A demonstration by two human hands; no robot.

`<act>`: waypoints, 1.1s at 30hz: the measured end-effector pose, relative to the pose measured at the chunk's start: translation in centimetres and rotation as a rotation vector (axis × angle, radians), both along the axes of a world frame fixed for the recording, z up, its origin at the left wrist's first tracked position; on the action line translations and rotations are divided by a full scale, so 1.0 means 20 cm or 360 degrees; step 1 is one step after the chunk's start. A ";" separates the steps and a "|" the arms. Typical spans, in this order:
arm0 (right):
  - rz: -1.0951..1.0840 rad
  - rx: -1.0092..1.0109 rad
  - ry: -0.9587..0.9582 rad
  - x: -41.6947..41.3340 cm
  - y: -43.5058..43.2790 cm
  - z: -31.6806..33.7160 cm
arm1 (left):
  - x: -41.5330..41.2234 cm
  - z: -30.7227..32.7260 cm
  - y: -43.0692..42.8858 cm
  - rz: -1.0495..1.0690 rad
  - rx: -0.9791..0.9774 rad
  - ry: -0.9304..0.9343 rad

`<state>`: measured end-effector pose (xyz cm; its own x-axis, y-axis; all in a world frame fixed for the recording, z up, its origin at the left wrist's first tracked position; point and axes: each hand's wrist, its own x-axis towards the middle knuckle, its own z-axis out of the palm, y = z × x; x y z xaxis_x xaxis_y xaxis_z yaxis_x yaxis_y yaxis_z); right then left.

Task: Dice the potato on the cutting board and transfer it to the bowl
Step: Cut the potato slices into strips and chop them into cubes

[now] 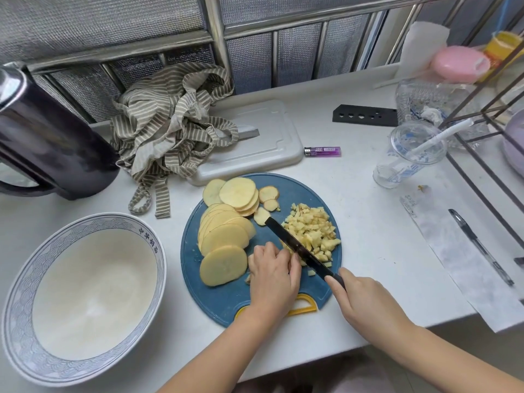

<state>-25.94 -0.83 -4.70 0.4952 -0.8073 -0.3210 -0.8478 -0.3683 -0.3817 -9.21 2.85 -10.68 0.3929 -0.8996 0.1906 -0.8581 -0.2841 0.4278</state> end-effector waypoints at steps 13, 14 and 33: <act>0.0126 -0.0004 0.0195 0.07 -0.05 0.00 | 0.00 -0.01 0.01 -0.0082 0.0028 -0.0023; 0.0122 -0.0005 0.0175 0.07 -0.06 0.00 | 0.00 -0.01 0.01 -0.0090 0.0035 -0.0022; -0.0261 0.0311 -0.0500 0.02 -0.09 0.08 | 0.31 0.44 0.03 -0.0382 0.0364 0.0310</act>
<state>-25.53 -2.61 -3.17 0.4636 -0.8224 -0.3298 -0.7199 -0.1326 -0.6813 -3.00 3.44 -1.91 0.1746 -0.9811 -0.0832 -0.8206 -0.1917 0.5384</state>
